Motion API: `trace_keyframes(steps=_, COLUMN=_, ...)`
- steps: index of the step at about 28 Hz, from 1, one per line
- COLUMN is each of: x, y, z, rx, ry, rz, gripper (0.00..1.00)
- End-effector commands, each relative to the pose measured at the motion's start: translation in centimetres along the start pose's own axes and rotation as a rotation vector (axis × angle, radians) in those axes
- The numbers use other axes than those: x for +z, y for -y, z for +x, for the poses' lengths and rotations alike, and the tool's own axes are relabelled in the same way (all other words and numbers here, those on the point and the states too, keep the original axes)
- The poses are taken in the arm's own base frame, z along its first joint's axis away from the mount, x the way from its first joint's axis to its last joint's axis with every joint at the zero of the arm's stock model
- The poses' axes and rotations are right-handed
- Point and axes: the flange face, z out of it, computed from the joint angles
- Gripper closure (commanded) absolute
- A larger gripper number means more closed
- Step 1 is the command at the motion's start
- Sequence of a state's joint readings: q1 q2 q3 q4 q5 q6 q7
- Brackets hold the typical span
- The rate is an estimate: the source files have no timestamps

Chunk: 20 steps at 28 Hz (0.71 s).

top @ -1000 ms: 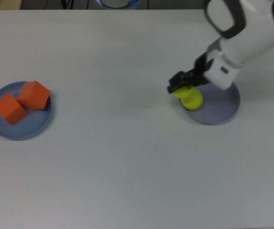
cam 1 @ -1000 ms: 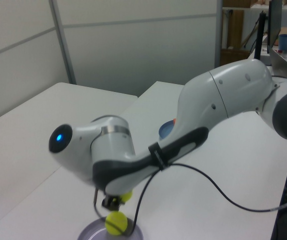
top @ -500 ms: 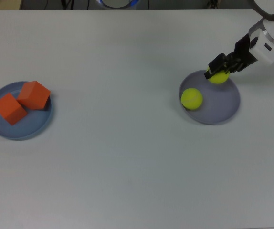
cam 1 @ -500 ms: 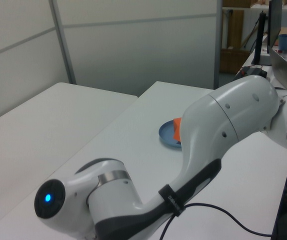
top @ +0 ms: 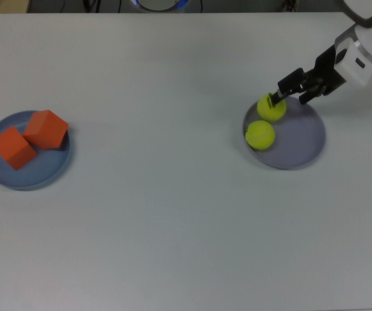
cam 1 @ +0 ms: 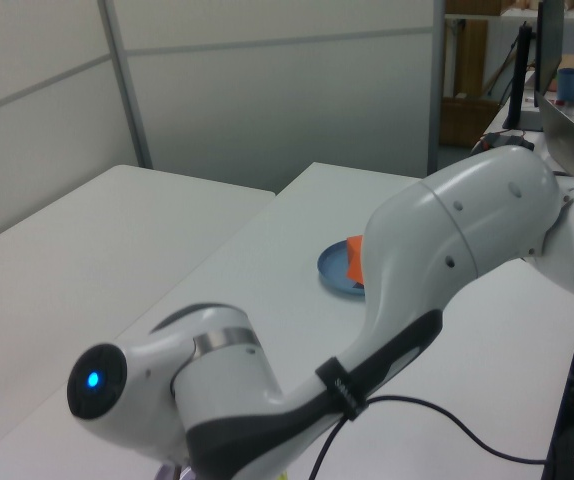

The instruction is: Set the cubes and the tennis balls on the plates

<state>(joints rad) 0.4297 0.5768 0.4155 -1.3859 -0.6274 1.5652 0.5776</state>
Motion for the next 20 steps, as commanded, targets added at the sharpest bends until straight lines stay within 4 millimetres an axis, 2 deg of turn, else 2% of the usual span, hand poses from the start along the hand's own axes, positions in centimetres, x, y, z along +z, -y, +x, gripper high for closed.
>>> trace_keyframes(steps=1, x=-4.0, y=-4.2, z=-2.2, rx=0.060, ry=0.034, rz=-0.016, gripper=0.00)
trace_keyframes(steps=3, x=-5.6, y=-6.5, z=-2.8, rx=0.077, ry=0.041, rz=0.025, gripper=0.00)
trace_keyframes(steps=4, x=-6.6, y=-9.4, z=-3.4, rx=0.087, ry=0.061, rz=0.077, gripper=0.00)
trace_keyframes(steps=5, x=-7.1, y=-10.8, z=-3.8, rx=0.086, ry=0.072, rz=0.100, gripper=0.00)
trace_keyframes(steps=8, x=-7.7, y=-14.7, z=-4.7, rx=0.081, ry=0.114, rz=0.133, gripper=0.00)
trace_keyframes(steps=9, x=-8.7, y=-18.3, z=-5.1, rx=0.100, ry=0.116, rz=0.165, gripper=0.00)
trace_keyframes(steps=10, x=-9.3, y=-20.1, z=-5.5, rx=0.109, ry=0.110, rz=0.185, gripper=0.00)
trace_keyframes(steps=13, x=-9.9, y=-24.9, z=-6.6, rx=0.135, ry=0.100, rz=0.233, gripper=0.00)
trace_keyframes(steps=14, x=-10.3, y=-27.7, z=-7.4, rx=0.166, ry=0.085, rz=0.238, gripper=0.00)
trace_keyframes(steps=19, x=-9.6, y=-32.9, z=-8.5, rx=0.224, ry=0.082, rz=0.235, gripper=0.00)
trace_keyframes(steps=20, x=-9.2, y=-34.9, z=-9.0, rx=0.251, ry=0.084, rz=0.236, gripper=0.00)
